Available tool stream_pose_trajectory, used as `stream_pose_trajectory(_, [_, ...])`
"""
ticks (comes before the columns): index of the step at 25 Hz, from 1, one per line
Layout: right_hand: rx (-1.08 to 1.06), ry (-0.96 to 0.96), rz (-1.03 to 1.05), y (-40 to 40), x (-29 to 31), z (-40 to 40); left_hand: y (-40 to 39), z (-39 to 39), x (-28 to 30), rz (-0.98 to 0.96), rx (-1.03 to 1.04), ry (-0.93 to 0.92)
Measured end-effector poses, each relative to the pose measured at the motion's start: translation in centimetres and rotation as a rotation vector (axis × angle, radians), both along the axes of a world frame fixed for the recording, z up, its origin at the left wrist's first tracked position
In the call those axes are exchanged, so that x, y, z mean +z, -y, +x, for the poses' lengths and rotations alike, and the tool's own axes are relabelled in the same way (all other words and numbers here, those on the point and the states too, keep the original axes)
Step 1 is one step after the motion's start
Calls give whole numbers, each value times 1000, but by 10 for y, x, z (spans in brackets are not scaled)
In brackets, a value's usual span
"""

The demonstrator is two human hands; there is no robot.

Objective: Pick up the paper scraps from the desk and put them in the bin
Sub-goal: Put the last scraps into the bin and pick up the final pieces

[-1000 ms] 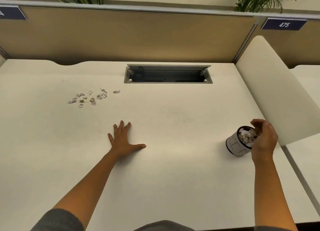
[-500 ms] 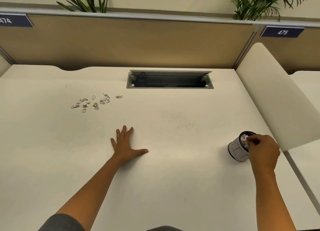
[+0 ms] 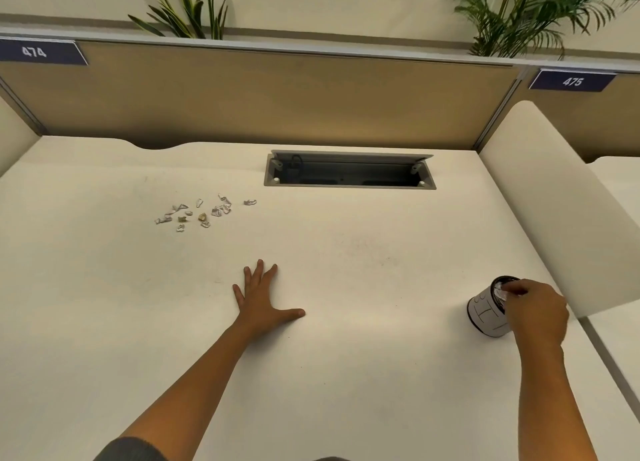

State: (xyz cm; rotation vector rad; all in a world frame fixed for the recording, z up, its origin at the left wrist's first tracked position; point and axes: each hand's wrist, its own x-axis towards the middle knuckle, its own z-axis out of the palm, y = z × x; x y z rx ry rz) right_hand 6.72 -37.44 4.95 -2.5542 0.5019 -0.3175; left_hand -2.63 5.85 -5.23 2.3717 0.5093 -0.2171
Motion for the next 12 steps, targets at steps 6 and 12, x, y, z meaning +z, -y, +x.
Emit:
stream_pose_trajectory(6, [15, 232, -3, -39, -1, 7, 1, -3, 6, -8, -24, -1])
stream_pose_trajectory(12, [267, 285, 110, -112, -20, 16, -18, -15, 7, -130, -96, 83])
